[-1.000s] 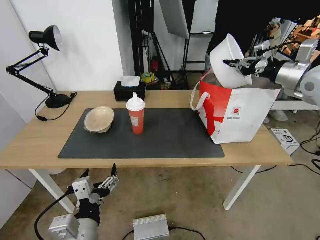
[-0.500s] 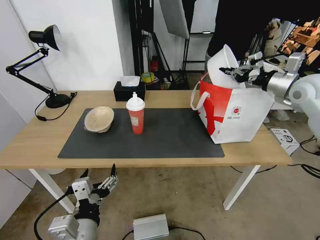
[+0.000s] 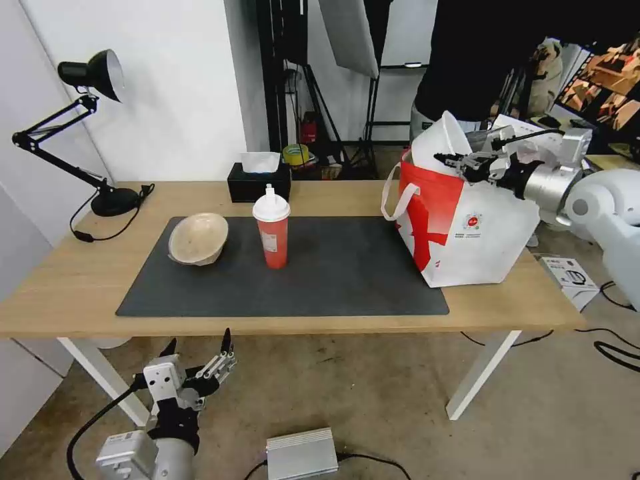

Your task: Pick up the trash from the table and place it into the takeout bag.

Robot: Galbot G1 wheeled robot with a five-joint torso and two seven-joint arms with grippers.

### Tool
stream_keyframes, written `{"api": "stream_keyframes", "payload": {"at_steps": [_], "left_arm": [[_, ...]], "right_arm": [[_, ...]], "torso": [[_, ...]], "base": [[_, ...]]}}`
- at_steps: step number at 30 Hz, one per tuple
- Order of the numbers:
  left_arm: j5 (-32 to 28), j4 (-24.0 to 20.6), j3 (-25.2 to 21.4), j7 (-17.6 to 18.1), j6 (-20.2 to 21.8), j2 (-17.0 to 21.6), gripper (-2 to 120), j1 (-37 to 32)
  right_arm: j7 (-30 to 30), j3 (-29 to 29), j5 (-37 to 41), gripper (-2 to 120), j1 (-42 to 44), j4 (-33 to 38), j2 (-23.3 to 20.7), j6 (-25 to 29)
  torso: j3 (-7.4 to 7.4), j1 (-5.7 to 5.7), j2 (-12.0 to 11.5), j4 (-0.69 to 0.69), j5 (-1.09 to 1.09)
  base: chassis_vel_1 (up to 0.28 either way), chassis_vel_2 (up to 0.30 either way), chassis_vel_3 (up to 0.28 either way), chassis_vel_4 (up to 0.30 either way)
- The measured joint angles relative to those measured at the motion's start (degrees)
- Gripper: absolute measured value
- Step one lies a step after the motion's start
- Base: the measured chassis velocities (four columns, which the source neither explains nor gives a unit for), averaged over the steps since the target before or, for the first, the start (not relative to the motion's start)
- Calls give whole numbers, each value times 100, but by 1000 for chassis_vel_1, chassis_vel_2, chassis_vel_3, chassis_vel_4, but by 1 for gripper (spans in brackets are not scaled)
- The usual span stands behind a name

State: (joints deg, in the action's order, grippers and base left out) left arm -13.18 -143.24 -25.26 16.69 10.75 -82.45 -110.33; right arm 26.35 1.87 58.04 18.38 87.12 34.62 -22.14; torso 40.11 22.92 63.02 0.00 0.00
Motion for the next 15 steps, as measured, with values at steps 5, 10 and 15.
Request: {"api": "stream_keyframes", "payload": {"at_steps": [5, 10, 15], "left_arm": [[-3, 0, 0, 2, 0, -2, 100, 2], [-2, 0, -11, 14, 0, -3, 100, 8], [8, 0, -13, 19, 0, -22, 100, 14]], "right_arm": [[-37, -38, 5, 23, -1, 95, -75, 116], [-113, -100, -16, 39, -58, 111, -110, 131], [-143, -189, -41, 59, -119, 111, -175, 159]], "torso": [[0, 0, 0, 0, 0], [0, 0, 0, 0, 0], [0, 0, 0, 0, 0]], "base": [[0, 0, 0, 0], [0, 0, 0, 0], [0, 0, 0, 0]]}}
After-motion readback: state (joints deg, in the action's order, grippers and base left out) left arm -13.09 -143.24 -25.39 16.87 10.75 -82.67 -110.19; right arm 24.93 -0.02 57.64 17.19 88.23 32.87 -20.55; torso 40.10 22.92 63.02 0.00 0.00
